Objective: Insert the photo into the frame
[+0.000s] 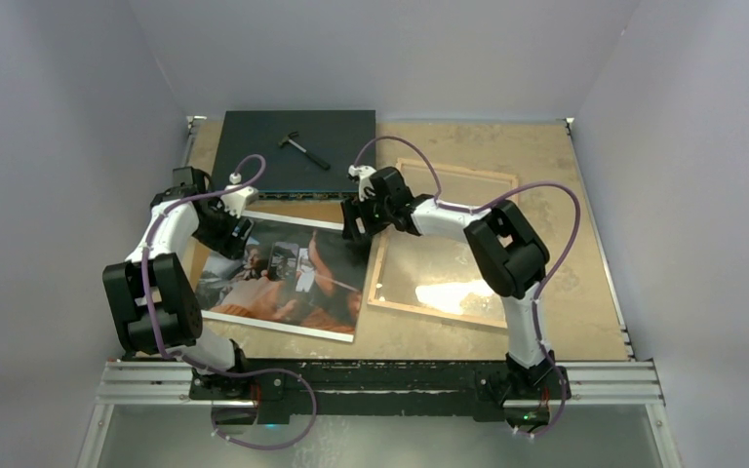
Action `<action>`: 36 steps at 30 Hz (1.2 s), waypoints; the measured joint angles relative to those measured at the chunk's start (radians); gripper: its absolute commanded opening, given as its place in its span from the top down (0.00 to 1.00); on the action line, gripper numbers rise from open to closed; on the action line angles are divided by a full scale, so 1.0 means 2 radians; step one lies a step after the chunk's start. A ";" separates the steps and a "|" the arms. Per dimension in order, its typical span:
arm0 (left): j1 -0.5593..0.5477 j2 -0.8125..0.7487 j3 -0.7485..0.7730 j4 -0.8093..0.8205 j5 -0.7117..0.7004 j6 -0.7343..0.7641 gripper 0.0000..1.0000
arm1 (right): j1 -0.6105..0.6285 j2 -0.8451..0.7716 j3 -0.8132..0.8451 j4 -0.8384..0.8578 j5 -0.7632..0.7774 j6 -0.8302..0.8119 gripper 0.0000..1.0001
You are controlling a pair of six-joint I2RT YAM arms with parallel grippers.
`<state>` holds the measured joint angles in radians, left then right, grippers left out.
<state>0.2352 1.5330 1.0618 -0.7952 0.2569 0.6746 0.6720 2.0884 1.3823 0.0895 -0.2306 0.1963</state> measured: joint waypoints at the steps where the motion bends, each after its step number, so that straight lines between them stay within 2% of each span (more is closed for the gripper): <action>1: 0.000 0.000 0.000 0.001 0.000 0.000 0.31 | -0.001 -0.003 -0.005 0.000 -0.009 0.000 0.24; 6: 0.000 -0.001 -0.010 0.019 -0.004 0.001 0.34 | -0.011 -0.016 -0.025 -0.002 -0.049 0.003 0.31; 11: -0.001 -0.001 -0.051 0.053 -0.039 0.014 0.39 | -0.029 -0.017 -0.030 -0.006 -0.086 0.012 0.34; 22: -0.001 -0.001 -0.091 0.097 -0.074 0.027 0.44 | -0.036 -0.017 -0.029 -0.023 -0.108 0.014 0.45; 36: -0.004 0.000 -0.105 0.117 -0.075 0.027 0.52 | -0.036 -0.039 -0.033 -0.034 -0.163 0.032 0.49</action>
<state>0.2268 1.5330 0.8520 -0.5617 0.1074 0.7288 0.5991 2.0102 1.3170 0.0208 -0.5568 0.2604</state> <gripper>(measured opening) 0.499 0.516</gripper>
